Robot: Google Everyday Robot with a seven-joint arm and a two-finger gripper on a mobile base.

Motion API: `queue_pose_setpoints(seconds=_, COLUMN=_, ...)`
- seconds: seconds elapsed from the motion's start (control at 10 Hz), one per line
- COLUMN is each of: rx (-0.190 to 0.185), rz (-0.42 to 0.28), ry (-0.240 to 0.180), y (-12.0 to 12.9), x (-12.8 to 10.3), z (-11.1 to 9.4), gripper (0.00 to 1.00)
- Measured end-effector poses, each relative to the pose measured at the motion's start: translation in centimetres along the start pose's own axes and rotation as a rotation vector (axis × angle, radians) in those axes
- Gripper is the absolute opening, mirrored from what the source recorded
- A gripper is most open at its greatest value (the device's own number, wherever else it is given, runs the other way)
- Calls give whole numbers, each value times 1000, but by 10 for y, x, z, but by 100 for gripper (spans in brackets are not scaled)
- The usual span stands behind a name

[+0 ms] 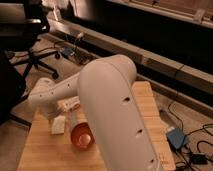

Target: Wipe the white sponge on the table

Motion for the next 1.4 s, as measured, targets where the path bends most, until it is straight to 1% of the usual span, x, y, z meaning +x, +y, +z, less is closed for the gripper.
queue_pose_setpoints(seconds=0.1, rx=-1, rz=0, ry=1, y=1, x=-3, z=5, gripper=65)
queue_pose_setpoints(seconds=0.3, rx=4, rz=-23, ry=7, y=2, x=-5, z=16, gripper=64)
queue_pose_setpoints(seconds=0.4, rx=8, rz=-39, ry=11, y=4, x=-6, z=21, gripper=59)
queue_pose_setpoints(seconds=0.5, rx=14, rz=-54, ry=16, y=6, x=-6, z=24, gripper=58)
queue_pose_setpoints(seconds=0.6, rx=20, rz=-62, ry=20, y=7, x=-6, z=26, gripper=61)
queue_pose_setpoints(seconds=0.7, rx=24, rz=-67, ry=24, y=6, x=-6, z=27, gripper=62)
queue_pose_setpoints(seconds=1.2, rx=30, rz=-83, ry=38, y=7, x=-6, z=33, gripper=62)
queue_pose_setpoints(seconds=1.3, rx=29, rz=-84, ry=40, y=7, x=-6, z=34, gripper=60)
queue_pose_setpoints(seconds=1.4, rx=29, rz=-84, ry=42, y=8, x=-6, z=35, gripper=54)
